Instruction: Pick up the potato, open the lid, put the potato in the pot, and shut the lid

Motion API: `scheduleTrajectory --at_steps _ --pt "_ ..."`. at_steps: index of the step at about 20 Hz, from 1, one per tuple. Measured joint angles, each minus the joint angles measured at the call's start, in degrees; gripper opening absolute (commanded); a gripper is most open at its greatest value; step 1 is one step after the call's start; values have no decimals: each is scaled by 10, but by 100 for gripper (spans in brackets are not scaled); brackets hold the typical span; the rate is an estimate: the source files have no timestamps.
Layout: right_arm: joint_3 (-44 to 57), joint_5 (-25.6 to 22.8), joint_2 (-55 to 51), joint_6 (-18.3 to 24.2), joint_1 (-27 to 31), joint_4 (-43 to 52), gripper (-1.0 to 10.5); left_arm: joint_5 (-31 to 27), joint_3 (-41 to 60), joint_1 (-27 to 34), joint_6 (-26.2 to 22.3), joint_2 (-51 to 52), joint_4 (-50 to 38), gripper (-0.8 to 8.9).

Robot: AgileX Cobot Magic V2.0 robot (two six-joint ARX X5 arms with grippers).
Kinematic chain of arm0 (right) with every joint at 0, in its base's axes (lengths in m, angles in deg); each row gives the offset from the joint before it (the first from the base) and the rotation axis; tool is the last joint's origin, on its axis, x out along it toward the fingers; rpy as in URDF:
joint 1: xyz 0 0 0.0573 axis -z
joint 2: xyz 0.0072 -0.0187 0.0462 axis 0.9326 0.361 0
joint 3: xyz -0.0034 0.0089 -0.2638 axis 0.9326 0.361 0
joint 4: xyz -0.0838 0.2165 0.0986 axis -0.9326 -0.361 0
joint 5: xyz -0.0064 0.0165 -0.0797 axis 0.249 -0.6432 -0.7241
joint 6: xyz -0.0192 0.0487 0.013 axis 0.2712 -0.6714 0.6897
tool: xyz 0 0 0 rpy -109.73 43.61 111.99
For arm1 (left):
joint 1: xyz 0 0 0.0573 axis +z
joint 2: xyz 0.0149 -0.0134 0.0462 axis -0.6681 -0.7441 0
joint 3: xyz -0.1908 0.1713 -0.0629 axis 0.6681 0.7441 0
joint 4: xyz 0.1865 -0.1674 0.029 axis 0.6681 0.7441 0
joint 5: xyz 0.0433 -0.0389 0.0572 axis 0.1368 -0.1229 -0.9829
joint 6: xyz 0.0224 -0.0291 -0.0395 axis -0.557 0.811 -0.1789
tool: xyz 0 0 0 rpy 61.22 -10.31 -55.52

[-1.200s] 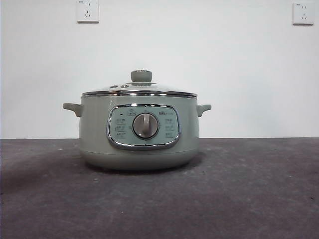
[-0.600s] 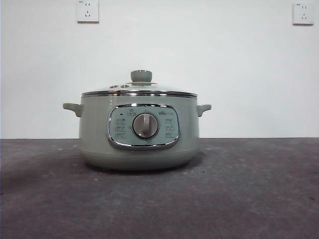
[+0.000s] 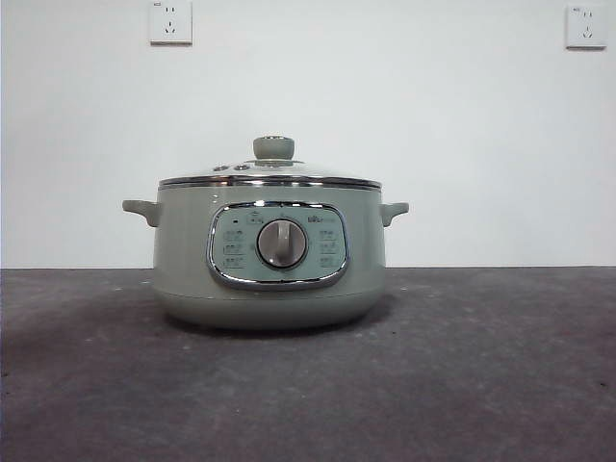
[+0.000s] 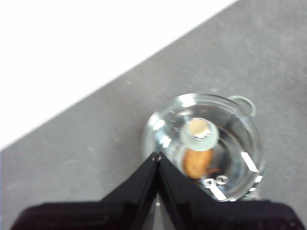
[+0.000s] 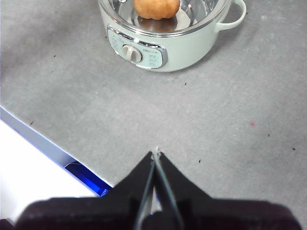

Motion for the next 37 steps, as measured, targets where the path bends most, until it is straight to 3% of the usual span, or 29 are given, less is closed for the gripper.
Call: scheduleTrajectory --at_steps 2,6,13,15,19,24,26,29,37 --pt "0 0 0 0 0 0 -1 -2 1 17 -4 15 0 -4" --pt "0 0 0 0 0 0 -1 -2 74 70 36 77 -2 -4" --pt "0 0 0 0 0 0 -1 -2 415 184 46 255 -9 -4" --pt "0 0 0 0 0 0 -1 -2 526 215 46 322 -66 -4" --pt "0 0 0 0 0 0 -1 12 758 261 50 468 -282 -4" --pt "0 0 0 0 0 0 -1 86 1055 273 68 609 -571 -4" --pt "0 0 0 0 0 0 -1 92 1145 272 92 653 -634 -4" --pt "0 0 0 0 0 0 -1 92 1210 267 120 711 -639 -4" --pt "0 0 0 0 0 0 -1 92 1301 254 138 866 -641 -4"
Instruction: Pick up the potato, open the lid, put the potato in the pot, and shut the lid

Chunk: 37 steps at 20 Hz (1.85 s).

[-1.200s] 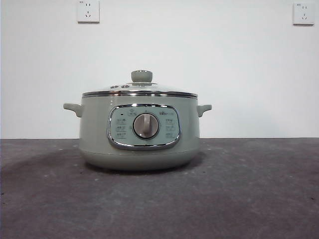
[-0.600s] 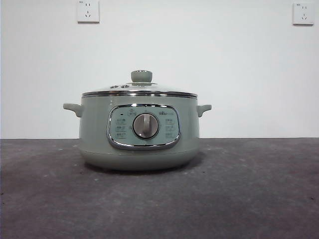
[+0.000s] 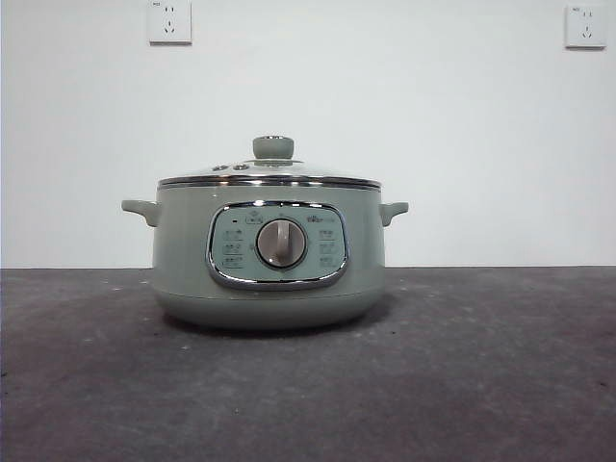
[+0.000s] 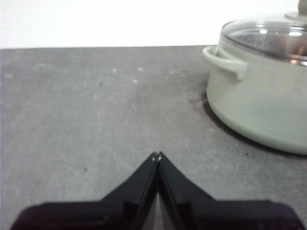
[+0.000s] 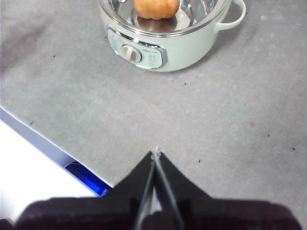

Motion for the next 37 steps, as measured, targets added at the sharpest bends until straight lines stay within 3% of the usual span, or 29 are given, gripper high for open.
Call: scheduleTrajectory --at_steps 9,37 --pt "0 0 0 0 0 0 -1 -44 8 0 15 13 -5 -4" --pt "0 -2 0 0 0 0 0 -48 11 0 2 4 -15 -4"
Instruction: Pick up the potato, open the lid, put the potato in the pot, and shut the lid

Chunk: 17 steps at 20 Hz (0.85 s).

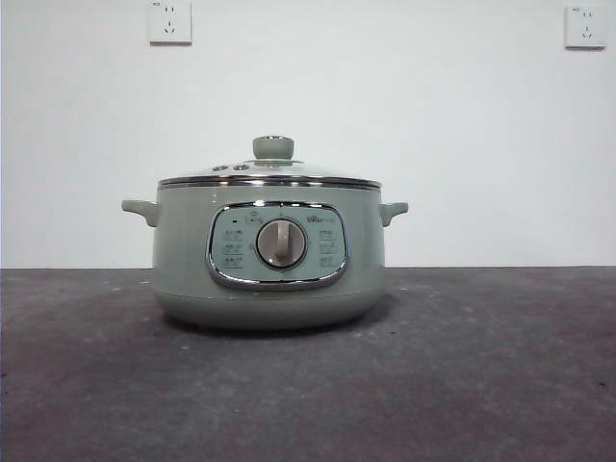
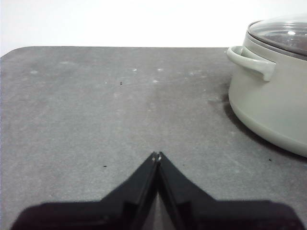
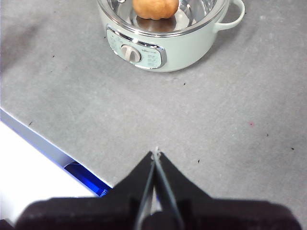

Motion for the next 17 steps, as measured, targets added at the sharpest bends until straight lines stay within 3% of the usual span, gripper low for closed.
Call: scheduleTrajectory --at_steps 4,9,13,17 --pt "0 -3 -2 28 33 0 0 0 0 0 0 0 0 -4" --pt "25 -5 -54 81 134 19 0 0 0 0 0 0 0 -4" --pt "161 -4 -167 131 223 228 0 0 0 0 0 0 0 -4" --pt "370 20 -299 141 324 462 0 0 0 0 0 0 0 -4"
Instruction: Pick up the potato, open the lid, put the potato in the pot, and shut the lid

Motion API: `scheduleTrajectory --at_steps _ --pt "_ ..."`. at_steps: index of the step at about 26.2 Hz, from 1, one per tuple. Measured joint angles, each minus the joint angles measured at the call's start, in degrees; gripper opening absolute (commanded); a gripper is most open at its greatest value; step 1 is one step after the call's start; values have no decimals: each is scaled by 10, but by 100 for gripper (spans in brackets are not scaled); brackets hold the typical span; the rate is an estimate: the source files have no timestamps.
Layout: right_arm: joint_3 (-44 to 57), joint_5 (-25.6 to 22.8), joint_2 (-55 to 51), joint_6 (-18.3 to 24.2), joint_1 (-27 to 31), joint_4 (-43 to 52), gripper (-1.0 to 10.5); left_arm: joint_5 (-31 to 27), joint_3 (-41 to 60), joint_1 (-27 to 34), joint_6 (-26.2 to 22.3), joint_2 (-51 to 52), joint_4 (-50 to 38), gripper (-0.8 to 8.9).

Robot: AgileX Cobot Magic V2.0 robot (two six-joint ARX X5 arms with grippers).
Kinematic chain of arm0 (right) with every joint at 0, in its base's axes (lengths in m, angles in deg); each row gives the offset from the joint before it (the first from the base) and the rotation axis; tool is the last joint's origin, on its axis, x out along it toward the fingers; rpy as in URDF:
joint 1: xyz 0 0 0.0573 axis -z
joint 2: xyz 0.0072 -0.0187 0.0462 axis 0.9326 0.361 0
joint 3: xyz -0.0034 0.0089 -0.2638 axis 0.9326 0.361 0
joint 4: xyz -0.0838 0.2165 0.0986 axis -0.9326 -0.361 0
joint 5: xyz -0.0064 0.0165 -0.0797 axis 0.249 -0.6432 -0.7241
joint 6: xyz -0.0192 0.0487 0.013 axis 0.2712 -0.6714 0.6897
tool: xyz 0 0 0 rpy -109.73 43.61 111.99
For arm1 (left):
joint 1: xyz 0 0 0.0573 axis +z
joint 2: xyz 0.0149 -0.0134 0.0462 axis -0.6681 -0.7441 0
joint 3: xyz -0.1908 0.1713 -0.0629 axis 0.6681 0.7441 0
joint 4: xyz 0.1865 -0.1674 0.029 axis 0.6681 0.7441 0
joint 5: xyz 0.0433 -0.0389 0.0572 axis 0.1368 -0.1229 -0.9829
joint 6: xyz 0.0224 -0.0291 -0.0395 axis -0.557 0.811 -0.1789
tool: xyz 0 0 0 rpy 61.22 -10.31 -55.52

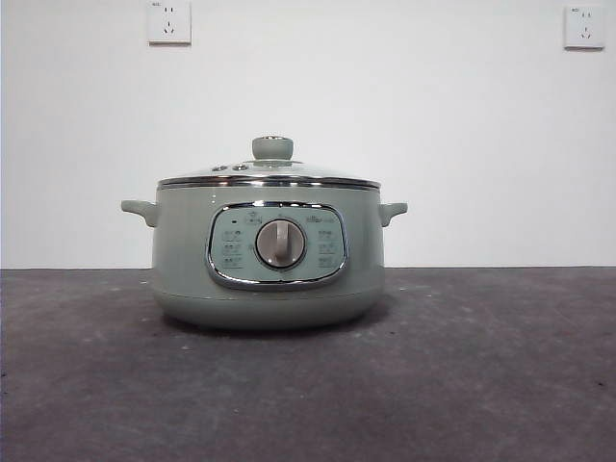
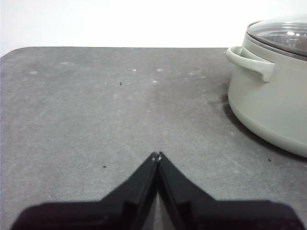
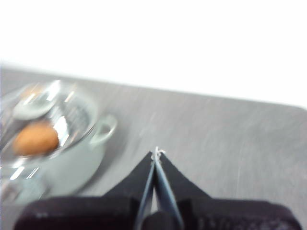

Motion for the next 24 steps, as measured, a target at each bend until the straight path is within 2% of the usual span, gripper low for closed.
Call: scheduleTrajectory --at_steps 2,5,8,14,24 --pt "111 44 -55 -3 43 97 0 0 0 0 0 0 0 -4" --pt "218 101 -107 -17 76 176 0 0 0 0 0 0 0 -4" --pt "307 137 -154 -39 102 228 0 0 0 0 0 0 0 -4" --pt "407 141 -213 -65 137 233 0 0 0 0 0 0 0 -4" --pt "449 142 -267 -56 165 235 0 0 0 0 0 0 0 -4"
